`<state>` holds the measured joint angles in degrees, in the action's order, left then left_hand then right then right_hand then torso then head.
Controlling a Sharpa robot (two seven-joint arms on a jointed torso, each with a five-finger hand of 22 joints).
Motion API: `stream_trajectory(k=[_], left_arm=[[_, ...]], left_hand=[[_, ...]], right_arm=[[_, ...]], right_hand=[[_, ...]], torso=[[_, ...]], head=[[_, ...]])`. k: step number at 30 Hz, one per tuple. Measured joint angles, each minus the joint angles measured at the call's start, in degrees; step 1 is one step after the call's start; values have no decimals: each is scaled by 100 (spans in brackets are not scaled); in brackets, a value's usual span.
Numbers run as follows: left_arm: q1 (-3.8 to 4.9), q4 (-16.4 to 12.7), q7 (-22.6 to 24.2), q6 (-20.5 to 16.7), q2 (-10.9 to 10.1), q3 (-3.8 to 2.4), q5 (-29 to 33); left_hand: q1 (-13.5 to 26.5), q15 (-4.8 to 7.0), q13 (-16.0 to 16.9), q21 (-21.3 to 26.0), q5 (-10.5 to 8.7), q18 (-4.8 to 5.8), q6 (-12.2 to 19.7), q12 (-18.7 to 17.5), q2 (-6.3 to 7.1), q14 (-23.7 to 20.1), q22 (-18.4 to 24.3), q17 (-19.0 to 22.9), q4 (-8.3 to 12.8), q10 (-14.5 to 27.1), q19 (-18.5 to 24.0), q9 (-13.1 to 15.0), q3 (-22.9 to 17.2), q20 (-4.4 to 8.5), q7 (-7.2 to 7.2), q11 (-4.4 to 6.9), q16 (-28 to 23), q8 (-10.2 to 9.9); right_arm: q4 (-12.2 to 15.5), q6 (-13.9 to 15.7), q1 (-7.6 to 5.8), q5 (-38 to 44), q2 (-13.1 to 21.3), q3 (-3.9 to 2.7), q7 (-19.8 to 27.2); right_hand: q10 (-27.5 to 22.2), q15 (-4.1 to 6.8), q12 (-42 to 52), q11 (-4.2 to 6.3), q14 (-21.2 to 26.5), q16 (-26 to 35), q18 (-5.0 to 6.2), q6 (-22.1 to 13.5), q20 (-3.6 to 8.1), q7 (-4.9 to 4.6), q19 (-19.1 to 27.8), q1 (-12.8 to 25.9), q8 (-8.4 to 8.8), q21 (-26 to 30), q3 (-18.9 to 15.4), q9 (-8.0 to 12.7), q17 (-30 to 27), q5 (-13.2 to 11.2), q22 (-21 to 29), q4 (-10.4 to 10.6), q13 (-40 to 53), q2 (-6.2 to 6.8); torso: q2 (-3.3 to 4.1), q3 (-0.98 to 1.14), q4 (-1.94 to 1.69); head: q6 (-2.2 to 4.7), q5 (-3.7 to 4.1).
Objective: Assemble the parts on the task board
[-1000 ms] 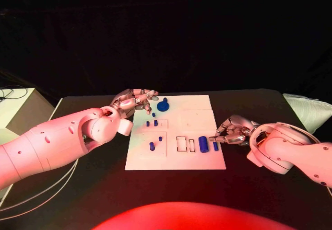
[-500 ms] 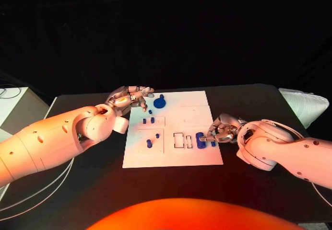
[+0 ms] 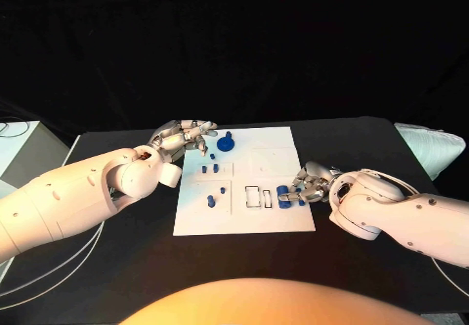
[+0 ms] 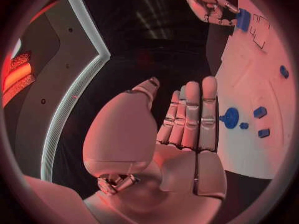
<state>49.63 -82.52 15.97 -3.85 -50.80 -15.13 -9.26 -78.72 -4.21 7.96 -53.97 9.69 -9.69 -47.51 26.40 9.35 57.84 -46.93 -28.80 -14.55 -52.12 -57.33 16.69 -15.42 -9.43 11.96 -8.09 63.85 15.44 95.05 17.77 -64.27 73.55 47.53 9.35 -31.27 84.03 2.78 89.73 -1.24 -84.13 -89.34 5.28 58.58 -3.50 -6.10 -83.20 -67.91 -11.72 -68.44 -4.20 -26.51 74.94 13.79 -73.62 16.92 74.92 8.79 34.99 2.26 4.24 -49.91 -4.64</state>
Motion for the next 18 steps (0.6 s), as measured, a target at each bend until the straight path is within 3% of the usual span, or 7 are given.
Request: stream_trajectory(k=[18], left_arm=[[-1, 3, -9, 13, -10, 0, 2]], left_hand=[[0, 0, 1, 0, -21, 0, 0, 0, 0, 0, 5, -5, -16, 0, 0, 0, 16, 0, 0, 0, 0, 34]], right_arm=[[-298, -117, 99, 150, -268, -19, -45]], right_hand=[[0, 0, 0, 0, 0, 3, 1, 6, 0, 5, 0, 121, -51, -22, -85, -62, -1, -5, -30, 8, -1, -120]], torso=[[-1, 6, 5]], head=[[-10, -81]])
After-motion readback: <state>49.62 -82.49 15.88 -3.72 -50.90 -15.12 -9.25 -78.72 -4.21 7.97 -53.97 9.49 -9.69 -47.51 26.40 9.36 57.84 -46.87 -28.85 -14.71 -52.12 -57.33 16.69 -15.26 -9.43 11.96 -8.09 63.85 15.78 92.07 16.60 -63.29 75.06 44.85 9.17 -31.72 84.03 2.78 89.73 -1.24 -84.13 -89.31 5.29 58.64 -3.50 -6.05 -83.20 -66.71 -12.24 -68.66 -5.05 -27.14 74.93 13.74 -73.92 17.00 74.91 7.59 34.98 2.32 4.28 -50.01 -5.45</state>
